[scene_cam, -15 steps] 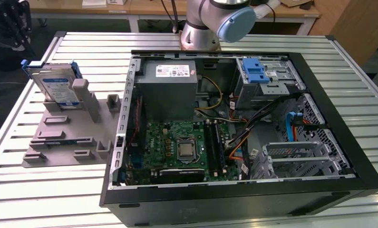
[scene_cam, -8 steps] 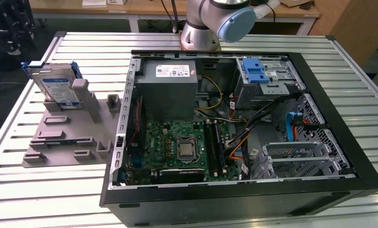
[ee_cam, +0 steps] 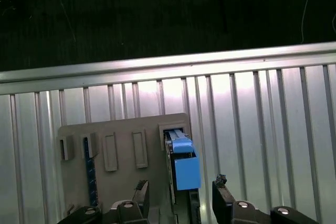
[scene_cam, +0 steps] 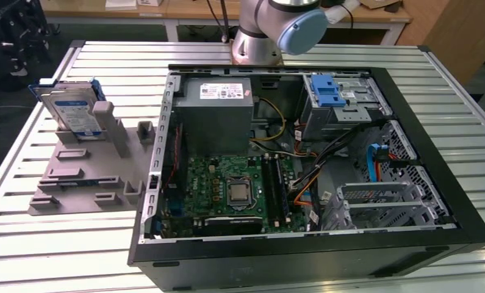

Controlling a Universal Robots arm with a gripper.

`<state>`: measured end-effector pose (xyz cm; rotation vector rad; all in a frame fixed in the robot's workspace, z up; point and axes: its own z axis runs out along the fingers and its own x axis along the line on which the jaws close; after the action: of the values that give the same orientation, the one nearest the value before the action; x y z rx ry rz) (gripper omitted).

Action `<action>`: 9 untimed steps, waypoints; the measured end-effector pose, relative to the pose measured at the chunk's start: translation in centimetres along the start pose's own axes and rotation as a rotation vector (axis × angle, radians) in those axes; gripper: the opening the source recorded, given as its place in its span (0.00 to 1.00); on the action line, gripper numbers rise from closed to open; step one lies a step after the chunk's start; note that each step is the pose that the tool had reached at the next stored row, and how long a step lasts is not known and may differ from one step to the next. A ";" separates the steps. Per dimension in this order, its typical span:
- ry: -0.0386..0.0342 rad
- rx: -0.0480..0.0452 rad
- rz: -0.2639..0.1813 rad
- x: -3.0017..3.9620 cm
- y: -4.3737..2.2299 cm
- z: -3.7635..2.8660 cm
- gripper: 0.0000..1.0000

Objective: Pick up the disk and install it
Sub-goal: 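Pick up the disk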

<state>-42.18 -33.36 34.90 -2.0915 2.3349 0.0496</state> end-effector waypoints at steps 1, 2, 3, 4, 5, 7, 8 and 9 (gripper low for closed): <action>0.0000 0.0000 0.000 -0.07 0.11 0.18 0.59; 0.0000 0.0001 0.000 -0.11 0.23 0.37 0.59; 0.0000 0.0001 0.000 -0.15 0.33 0.55 0.59; 0.0000 0.0002 0.000 -0.19 0.41 0.73 0.59; -0.0001 0.0003 0.000 -0.21 0.46 0.93 0.59; -0.0001 0.0004 0.000 -0.22 0.52 1.29 0.59; -0.0001 0.0010 0.000 -0.22 0.56 1.48 0.59; -0.0002 0.0021 0.000 -0.21 0.60 1.66 0.59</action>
<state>-42.78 -33.04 33.26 -2.0906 2.3337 0.0473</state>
